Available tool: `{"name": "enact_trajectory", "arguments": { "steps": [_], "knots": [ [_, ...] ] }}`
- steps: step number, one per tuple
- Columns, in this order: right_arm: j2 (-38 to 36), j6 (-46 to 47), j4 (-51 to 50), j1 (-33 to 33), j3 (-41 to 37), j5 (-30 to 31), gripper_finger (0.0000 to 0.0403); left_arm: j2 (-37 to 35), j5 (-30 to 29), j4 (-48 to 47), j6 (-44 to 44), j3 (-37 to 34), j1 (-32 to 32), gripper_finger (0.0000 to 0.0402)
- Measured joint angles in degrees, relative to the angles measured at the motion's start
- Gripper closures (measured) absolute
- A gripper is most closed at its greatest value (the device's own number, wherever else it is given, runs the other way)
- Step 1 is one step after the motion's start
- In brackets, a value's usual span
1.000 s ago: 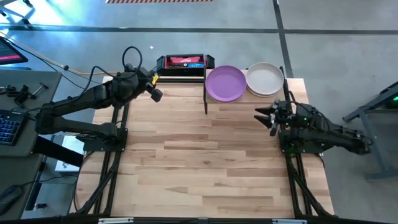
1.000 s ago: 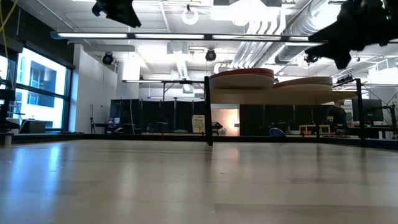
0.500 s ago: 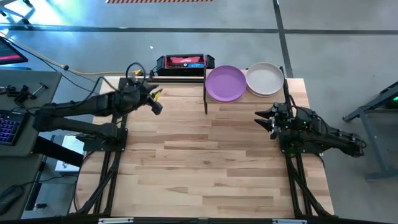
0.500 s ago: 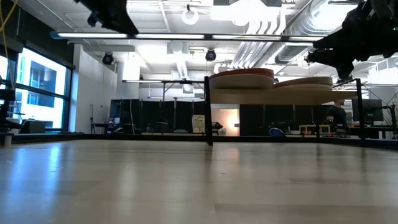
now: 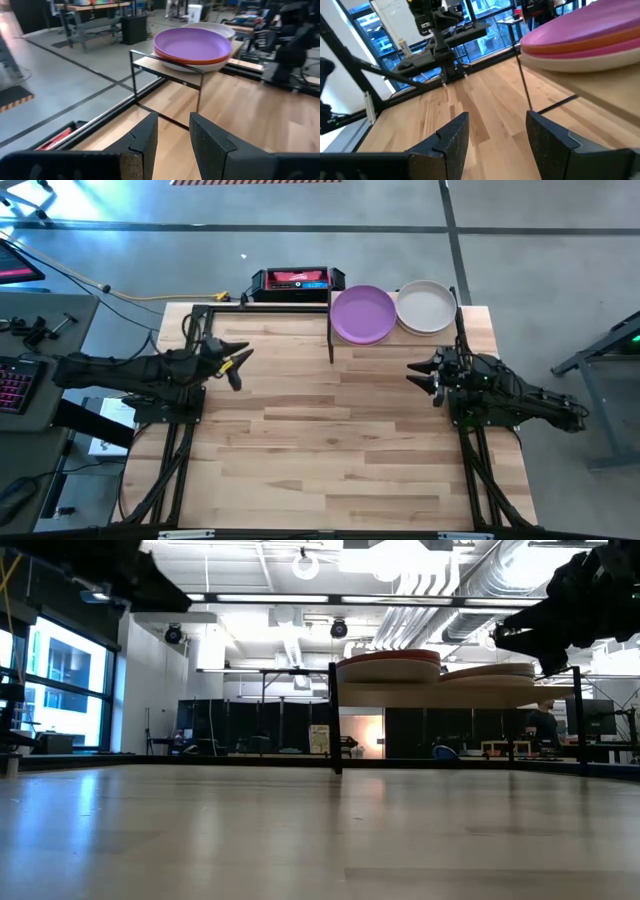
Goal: Place and stack plates onto a shelf
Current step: Return to Home Position
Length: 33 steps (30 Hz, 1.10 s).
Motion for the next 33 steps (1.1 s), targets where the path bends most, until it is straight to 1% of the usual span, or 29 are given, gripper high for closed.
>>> {"name": "enact_trajectory", "arguments": {
  "steps": [3, 9, 14, 19, 23, 25, 28, 31, 33],
  "knots": [
    [0.0, 0.1, 0.6, 0.0, -0.8, -1.5, 0.0225, -4.6, 0.8, -0.1, 1.5, -2.6, -2.2, 0.0298],
    [0.0, 0.0, 0.3, 0.0, -0.8, -4.0, 0.0225, -13.9, 4.7, -0.2, 3.8, -8.2, -5.6, 0.0298],
    [0.0, 0.0, 0.0, 0.0, -0.8, -5.5, 0.0225, -22.0, 10.9, -0.2, 5.5, -11.9, -6.7, 0.0298],
    [0.3, 0.0, -1.2, 0.0, -0.8, -6.3, 0.0225, -29.0, 20.7, -0.5, 7.4, -14.0, -6.7, 0.0298],
    [0.3, 0.3, -2.4, 0.0, -0.8, -6.2, 0.0225, -29.6, 28.1, -1.4, 7.4, -15.6, -6.7, 0.0298],
    [0.3, 2.2, -3.4, 0.0, -0.8, -6.0, 0.0225, -29.4, 31.4, -0.6, 6.6, -17.0, -6.7, 0.0298],
    [0.3, 4.3, -4.7, 0.0, -0.8, -6.0, 0.0225, -29.6, 34.1, -1.2, 5.0, -19.5, -6.7, 0.0298],
    [0.3, 5.8, -5.3, 0.0, -0.8, -6.0, 0.0225, -29.6, 35.9, 2.6, 4.9, -21.8, -6.7, 0.0298],
    [0.3, 6.5, -5.7, 0.0, -0.8, -6.0, 0.0225, -29.6, 37.0, 2.9, 4.8, -23.1, -6.7, 0.0298]
  ]
}}
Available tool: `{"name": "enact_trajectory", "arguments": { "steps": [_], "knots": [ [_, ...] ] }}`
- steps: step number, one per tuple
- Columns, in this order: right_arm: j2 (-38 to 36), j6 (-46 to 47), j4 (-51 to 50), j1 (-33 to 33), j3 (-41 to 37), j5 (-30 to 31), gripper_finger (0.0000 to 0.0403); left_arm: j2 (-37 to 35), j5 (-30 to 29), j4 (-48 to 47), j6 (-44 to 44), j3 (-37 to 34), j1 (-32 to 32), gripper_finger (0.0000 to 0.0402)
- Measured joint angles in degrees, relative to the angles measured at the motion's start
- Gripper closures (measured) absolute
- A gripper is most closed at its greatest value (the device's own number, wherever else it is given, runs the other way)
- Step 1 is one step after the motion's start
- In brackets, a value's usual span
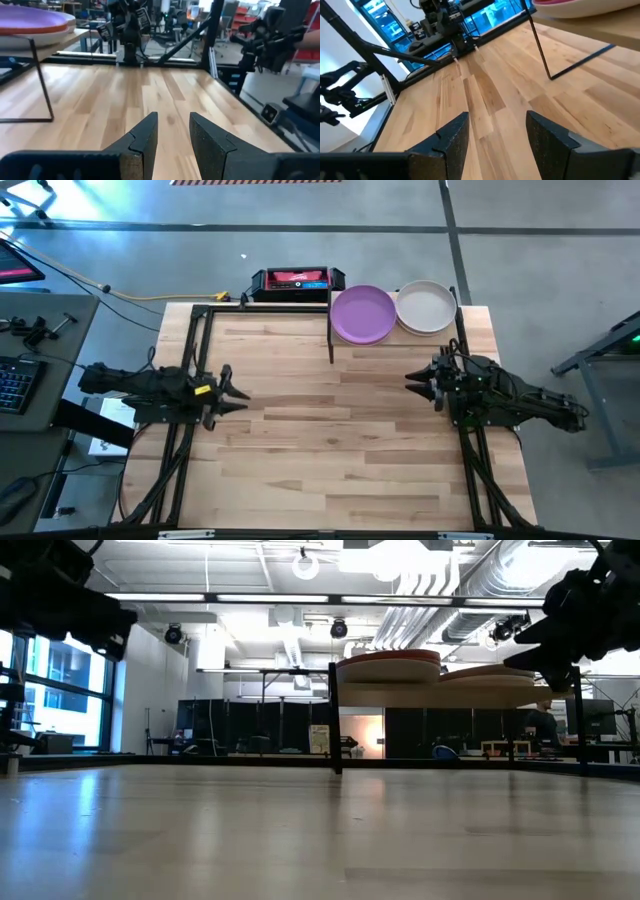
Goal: Place and stack plates onto a shelf
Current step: Return to Home Position
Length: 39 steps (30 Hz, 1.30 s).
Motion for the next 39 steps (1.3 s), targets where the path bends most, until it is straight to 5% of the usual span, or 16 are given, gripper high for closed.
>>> {"name": "enact_trajectory", "arguments": {
  "steps": [11, 39],
  "knots": [
    [0.0, -0.1, -1.1, 0.0, 0.0, 8.8, 0.0225, 0.2, 0.7, 2.6, 1.4, -1.1, 0.2, 0.0298],
    [-0.8, 1.0, -4.7, 1.6, 0.0, 8.0, 0.0225, 0.2, 0.6, 7.2, 5.7, -2.6, 0.2, 0.0298]
  ]
}}
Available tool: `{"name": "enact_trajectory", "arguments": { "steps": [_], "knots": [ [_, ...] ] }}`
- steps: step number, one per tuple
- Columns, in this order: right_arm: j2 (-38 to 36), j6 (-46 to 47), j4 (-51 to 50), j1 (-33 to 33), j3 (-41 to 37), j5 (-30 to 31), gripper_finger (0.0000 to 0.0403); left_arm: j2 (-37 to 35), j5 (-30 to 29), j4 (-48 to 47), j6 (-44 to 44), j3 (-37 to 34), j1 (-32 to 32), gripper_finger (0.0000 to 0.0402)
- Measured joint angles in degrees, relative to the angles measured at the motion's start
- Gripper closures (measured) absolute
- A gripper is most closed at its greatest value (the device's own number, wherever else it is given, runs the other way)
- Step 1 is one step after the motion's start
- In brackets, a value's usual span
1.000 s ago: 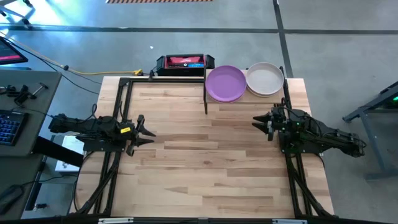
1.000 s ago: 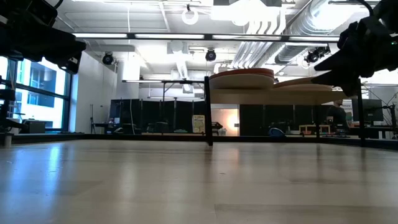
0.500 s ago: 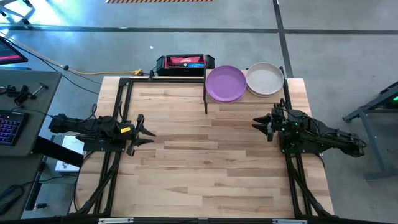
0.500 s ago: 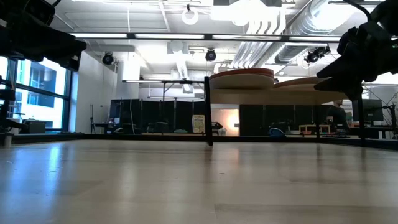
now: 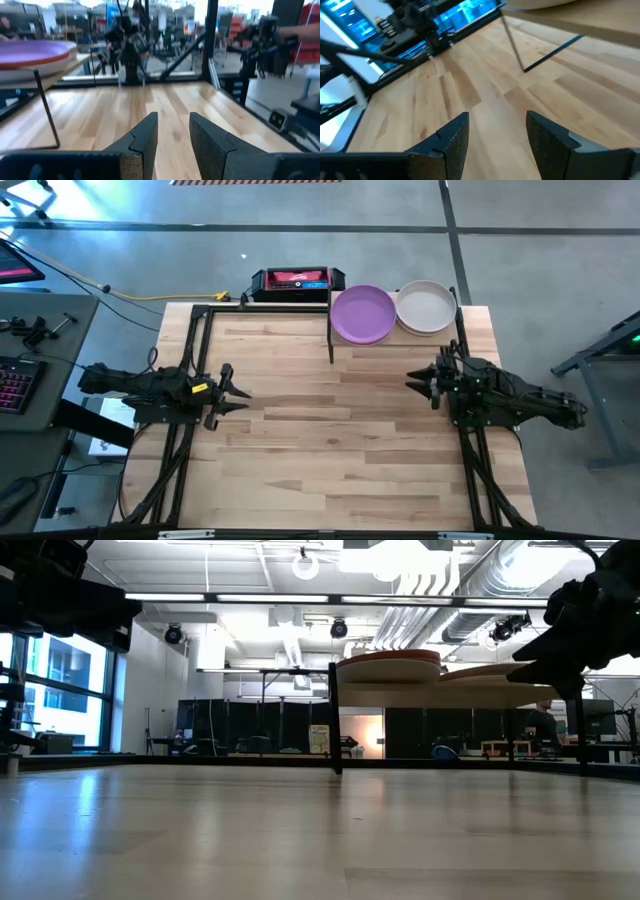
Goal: Place and stack plates onto a shelf
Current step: Return to Home Position
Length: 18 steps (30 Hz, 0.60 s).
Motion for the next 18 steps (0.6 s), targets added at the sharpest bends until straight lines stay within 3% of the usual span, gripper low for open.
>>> {"name": "enact_trajectory", "arguments": {
  "steps": [9, 18],
  "knots": [
    [0.0, 0.0, 0.0, 8.5, 0.0, 0.0, 0.0225, 0.3, 0.0, 1.6, 0.0, -0.8, 0.0, 0.0298],
    [0.3, 0.0, -0.2, 9.4, 0.0, 0.0, 0.0225, 0.3, 0.0, 1.6, 0.0, -0.8, 0.0, 0.0298]
  ]
}}
